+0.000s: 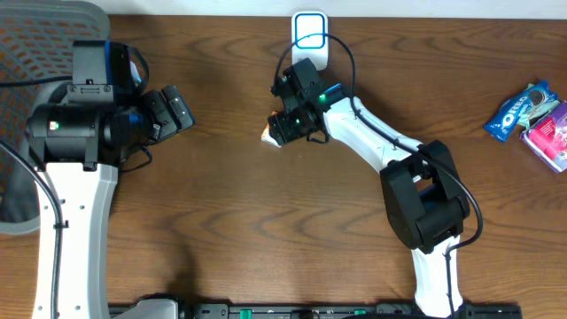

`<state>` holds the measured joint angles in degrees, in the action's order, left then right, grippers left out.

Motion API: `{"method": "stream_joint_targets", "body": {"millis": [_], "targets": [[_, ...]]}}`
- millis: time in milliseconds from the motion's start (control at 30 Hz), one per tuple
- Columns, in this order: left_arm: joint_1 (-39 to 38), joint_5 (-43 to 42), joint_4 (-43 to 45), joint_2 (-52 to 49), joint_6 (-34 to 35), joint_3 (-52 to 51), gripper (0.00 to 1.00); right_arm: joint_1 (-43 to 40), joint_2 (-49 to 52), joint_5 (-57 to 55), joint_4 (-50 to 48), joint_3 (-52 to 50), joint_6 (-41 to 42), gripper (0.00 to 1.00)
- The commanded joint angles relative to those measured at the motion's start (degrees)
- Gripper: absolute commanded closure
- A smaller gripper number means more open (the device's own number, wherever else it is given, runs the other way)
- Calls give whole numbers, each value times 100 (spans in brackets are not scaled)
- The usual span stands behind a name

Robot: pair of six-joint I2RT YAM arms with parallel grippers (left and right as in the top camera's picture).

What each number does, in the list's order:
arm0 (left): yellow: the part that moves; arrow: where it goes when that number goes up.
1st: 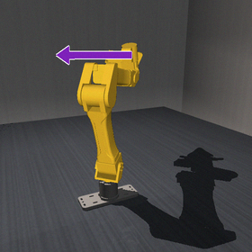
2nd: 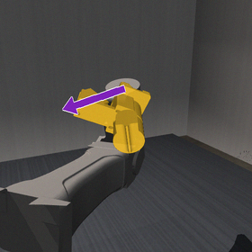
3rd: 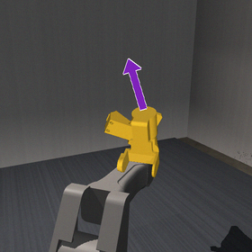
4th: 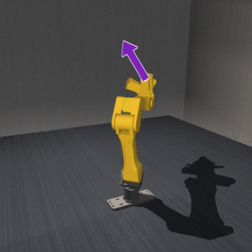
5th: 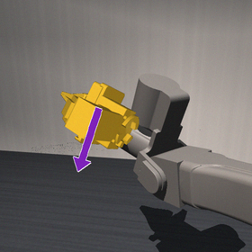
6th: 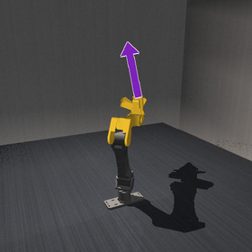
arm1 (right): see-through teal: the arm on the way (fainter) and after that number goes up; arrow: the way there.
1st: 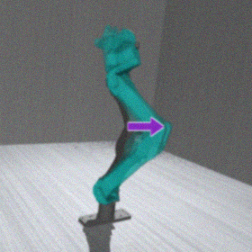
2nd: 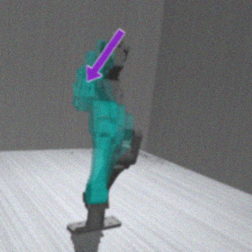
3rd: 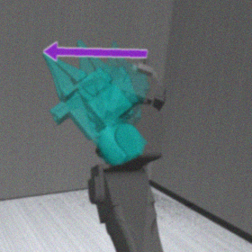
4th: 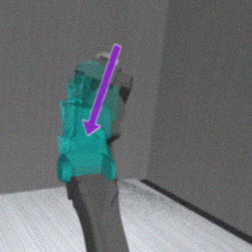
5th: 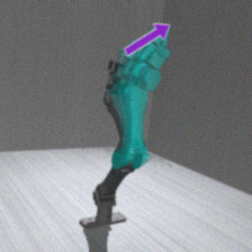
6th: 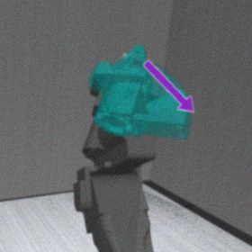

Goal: Scan the item barcode

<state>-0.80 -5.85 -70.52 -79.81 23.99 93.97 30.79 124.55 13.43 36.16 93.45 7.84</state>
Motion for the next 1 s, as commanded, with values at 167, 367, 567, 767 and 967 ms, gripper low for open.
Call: {"method": "stream_joint_targets", "body": {"millis": [167,367,567,767,967], "targets": [[24,39,-15,9,-15,0,2,-4,-317,702,1443,46,280,42],[24,39,-15,9,-15,0,2,-9,-778,35,868,50,240,50],[24,39,-15,9,-15,0,2,-9,-682,-284,-579,46,240,85],[24,39,-15,9,-15,0,2,-7,-96,-385,-1711,46,520,93],[24,39,-15,9,-15,0,2,-57,444,-354,-1788,46,938,97]]}}
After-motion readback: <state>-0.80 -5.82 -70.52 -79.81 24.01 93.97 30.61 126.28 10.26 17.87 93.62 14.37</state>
